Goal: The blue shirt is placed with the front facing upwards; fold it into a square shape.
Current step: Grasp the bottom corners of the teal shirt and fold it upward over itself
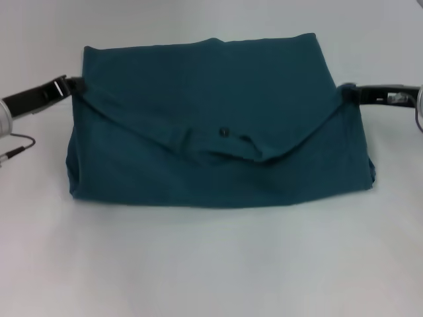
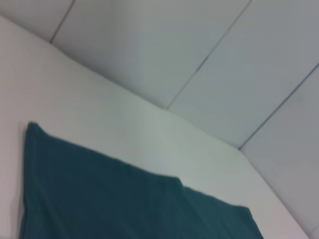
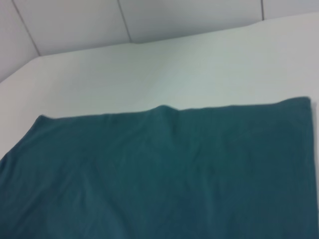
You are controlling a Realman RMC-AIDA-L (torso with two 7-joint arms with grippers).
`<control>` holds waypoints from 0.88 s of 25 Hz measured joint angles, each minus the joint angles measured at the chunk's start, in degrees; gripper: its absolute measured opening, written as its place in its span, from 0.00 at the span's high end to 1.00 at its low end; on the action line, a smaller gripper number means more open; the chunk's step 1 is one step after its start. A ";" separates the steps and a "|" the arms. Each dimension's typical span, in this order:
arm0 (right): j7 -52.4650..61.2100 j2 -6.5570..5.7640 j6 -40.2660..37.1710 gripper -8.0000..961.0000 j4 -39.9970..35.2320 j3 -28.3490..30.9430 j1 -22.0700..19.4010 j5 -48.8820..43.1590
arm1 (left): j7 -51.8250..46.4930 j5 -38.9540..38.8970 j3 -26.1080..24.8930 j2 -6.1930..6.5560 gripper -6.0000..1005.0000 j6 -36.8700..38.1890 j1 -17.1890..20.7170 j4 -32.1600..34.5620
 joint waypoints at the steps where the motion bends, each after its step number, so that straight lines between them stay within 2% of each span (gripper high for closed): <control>1: 0.55 -0.28 0.27 0.96 0.01 -0.25 0.30 -0.01 | -0.02 -0.18 0.03 0.10 1.00 -0.46 -0.36 0.00; 8: 3.74 -1.96 1.42 0.96 0.73 -1.73 1.87 -0.07 | 0.11 -0.85 1.33 0.40 1.00 -4.38 -3.07 -0.52; 18: 4.38 -2.03 6.67 0.96 4.52 -1.86 2.04 -0.11 | 0.45 -2.19 2.83 -0.40 1.00 -8.24 -2.15 -2.00; 22: 3.72 -1.55 9.25 0.96 5.77 -2.31 2.33 -0.06 | 1.76 -3.95 2.83 -0.78 1.00 -9.39 -1.45 -2.79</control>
